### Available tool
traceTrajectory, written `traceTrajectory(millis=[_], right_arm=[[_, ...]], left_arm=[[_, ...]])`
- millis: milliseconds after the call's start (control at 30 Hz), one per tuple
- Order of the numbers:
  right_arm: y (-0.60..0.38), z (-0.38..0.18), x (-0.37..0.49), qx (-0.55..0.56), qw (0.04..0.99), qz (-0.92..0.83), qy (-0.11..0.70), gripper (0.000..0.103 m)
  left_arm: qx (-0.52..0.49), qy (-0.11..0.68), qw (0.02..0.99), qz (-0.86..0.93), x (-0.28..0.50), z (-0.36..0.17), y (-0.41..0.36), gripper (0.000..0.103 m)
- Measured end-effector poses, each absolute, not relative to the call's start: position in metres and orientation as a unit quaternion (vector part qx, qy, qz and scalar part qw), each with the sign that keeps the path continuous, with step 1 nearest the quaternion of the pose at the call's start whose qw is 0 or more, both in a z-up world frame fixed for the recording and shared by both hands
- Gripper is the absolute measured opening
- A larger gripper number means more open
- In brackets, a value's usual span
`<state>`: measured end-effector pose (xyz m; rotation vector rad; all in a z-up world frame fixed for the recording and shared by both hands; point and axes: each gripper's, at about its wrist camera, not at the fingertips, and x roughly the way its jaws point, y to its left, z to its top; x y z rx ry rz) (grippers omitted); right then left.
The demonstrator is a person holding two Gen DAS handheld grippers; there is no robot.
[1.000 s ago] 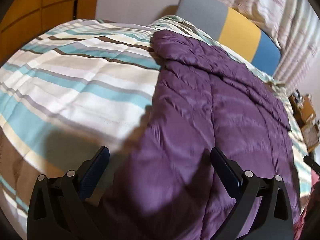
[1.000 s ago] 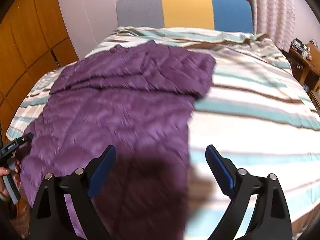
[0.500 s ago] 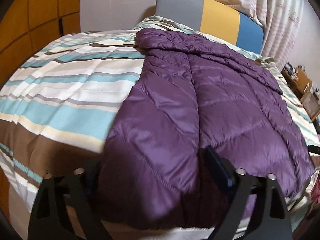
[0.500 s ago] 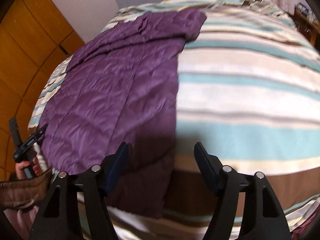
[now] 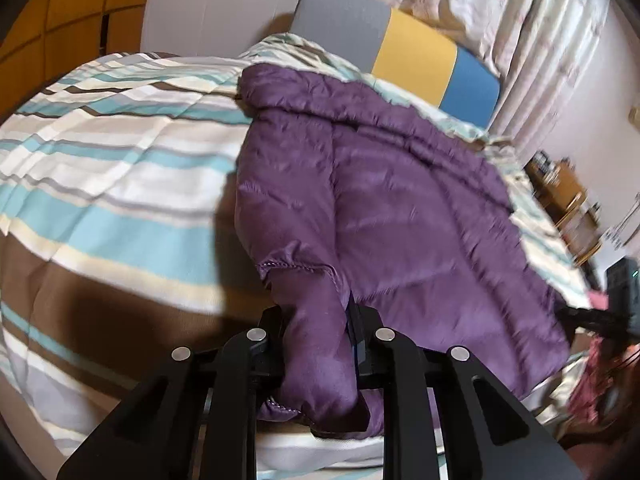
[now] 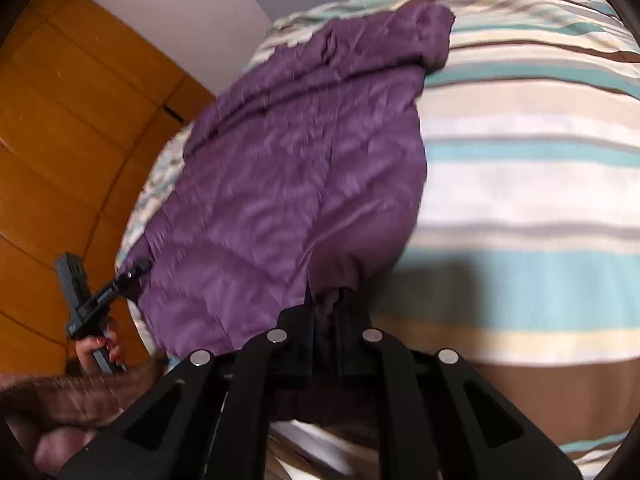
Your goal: Fold large clothes
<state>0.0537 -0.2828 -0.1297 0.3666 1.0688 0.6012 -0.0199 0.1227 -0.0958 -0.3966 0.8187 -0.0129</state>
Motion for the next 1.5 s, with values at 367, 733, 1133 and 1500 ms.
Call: traceTrajectory(millis=[367,733,1133,1500], right_arm=[[-0.297,-0.098,0.115,0.297,0.792,0.287,0.449,0.006],[-0.298,-0.117,0.184,0.381,0.766,0.246,0.455,0.006],[-0.317,-0.151,0.211,0.43,0.759,0.201,0.446,0.012],[-0.326,-0.142,0.199,0.434,0.785,0.215,0.386,0.066]], left_arm=[[-0.307,0.345,0.887,-0.016,0.032,-0.06,0.171,0.019],[-0.307,0.364,0.879,-0.003,0.115,-0.063,0.191,0.019],[-0.329,0.343,0.879,0.044,0.145,-0.075,0.208,0.087],[-0.348,0.298,0.885,0.082,0.108,-0.093,0.228,0.097]])
